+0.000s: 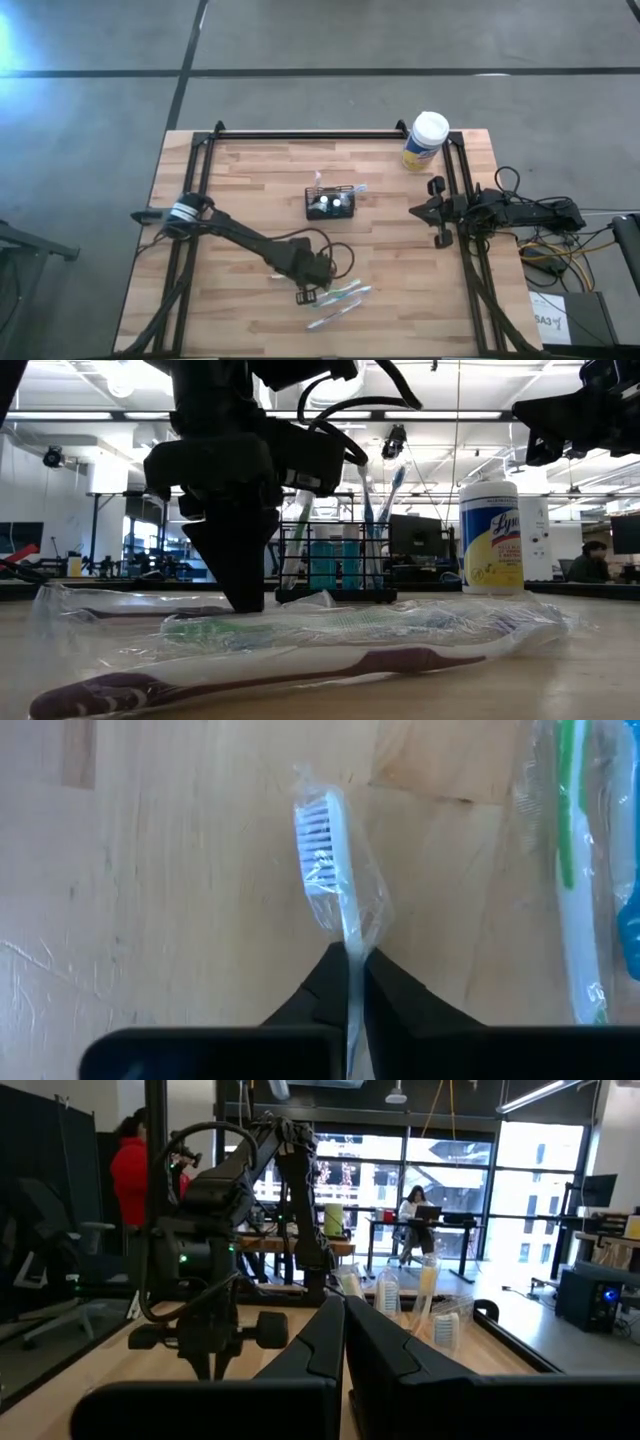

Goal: Pick & Place toothbrushing station
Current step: Put the top violet toothbrush in the wire organizer

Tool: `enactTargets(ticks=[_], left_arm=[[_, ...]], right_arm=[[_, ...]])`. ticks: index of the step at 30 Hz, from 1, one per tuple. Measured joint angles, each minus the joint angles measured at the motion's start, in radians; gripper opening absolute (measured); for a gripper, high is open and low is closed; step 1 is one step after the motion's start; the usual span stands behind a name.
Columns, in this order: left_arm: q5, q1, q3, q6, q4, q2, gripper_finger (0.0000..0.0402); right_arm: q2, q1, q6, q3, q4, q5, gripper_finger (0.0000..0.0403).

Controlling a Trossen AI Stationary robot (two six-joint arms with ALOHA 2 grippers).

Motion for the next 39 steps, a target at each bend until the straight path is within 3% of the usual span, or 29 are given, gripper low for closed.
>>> enactTargets(ticks=[5,11,19,23,27,32,39], left_arm=[[-0.045,-0.014,-0.017,0.052,-0.003,-0.086,0.0022],[-0.126,-0.043,-0.138,0.125,0.125,-0.319,0.0013],[-0.294,-0.054,-0.608,0.143,0.547,-0.862,0.0012],[-0.323,-0.051,-0.855,0.135,0.813,-1.129,0.0012],[-0.36,-0.05,-1.043,0.159,0.965,-1.317,0.0011],[-0.404,-0.041,-1.161,0.187,0.999,-1.471,0.0011],[-0.404,-0.041,-1.209,0.251,1.0,-1.576,0.0011]], right_arm=[[0.0,0.0,0.0,0.0,0.0,0.0,0.0008],[0.002,0.0,-0.001,0.0,-0.007,0.0,0.0008],[0.001,0.0,0.0,0.0,-0.008,0.0,0.0008],[0.001,0.0,-0.001,0.0,-0.007,0.001,0.0008],[0.001,0.0,-0.005,0.0,-0.005,0.001,0.0008],[0.003,0.0,-0.004,0.0,-0.004,0.001,0.0008],[0.014,0.0,-0.004,0.0,-0.005,0.002,0.0008]])
